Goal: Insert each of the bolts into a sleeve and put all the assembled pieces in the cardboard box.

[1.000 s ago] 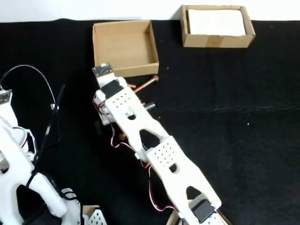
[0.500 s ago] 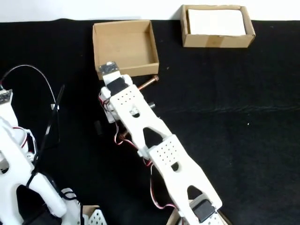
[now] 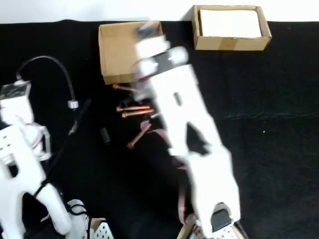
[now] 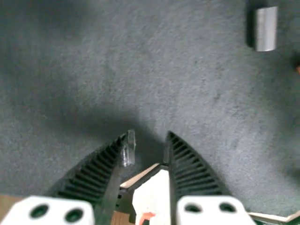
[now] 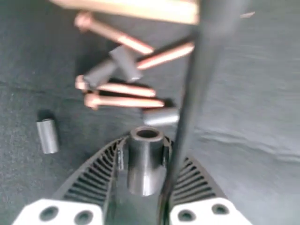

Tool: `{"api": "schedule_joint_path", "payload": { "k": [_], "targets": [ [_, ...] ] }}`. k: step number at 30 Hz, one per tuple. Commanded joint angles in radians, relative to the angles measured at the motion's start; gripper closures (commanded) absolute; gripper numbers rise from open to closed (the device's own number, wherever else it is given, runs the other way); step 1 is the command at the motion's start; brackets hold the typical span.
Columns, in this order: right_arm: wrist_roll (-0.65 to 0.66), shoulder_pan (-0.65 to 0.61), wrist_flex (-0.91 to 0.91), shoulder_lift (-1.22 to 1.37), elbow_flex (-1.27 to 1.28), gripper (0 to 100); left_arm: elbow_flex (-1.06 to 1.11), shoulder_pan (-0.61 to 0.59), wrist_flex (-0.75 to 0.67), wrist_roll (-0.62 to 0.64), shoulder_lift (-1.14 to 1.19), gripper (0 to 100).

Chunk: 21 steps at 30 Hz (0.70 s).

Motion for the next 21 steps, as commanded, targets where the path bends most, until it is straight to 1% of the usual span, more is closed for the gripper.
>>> {"api": "schedule_joint_path", "payload": {
  "k": [1, 5, 8, 10, 13, 16, 18, 20, 21],
  "targets": [
    [0.061, 0.124, 0.005, -0.315, 0.145, 99.1, -0.038, 0.140, 0.009, 0.066, -0.007, 81],
    [0.118, 0.274, 0.004, -0.539, 0.335, 99.1, -0.053, 0.357, 0.005, 0.157, -0.001, 79],
    [0.172, 0.372, 0.004, -0.682, 0.499, 99.1, -0.150, 0.516, 0.002, 0.218, 0.004, 79],
    [0.206, 0.424, 0.002, -0.756, 0.607, 99.1, -0.248, 0.605, 0.002, 0.285, 0.025, 79],
    [0.232, 0.495, -0.028, -0.849, 0.760, 99.1, -0.420, 0.680, 0.003, 0.405, 0.156, 79],
    [0.232, 0.564, -0.107, -0.928, 0.911, 99.1, -0.578, 0.713, 0.009, 0.548, 0.363, 79],
    [0.232, 0.587, -0.153, -0.972, 1.012, 99.1, -0.659, 0.736, 0.009, 0.623, 0.486, 79],
    [0.232, 0.595, -0.202, -1.012, 1.119, 99.1, -0.742, 0.771, 0.009, 0.666, 0.578, 79],
    [0.232, 0.595, -0.236, -1.030, 1.175, 99.1, -0.792, 0.800, 0.008, 0.666, 0.610, 79]
  ]
}}
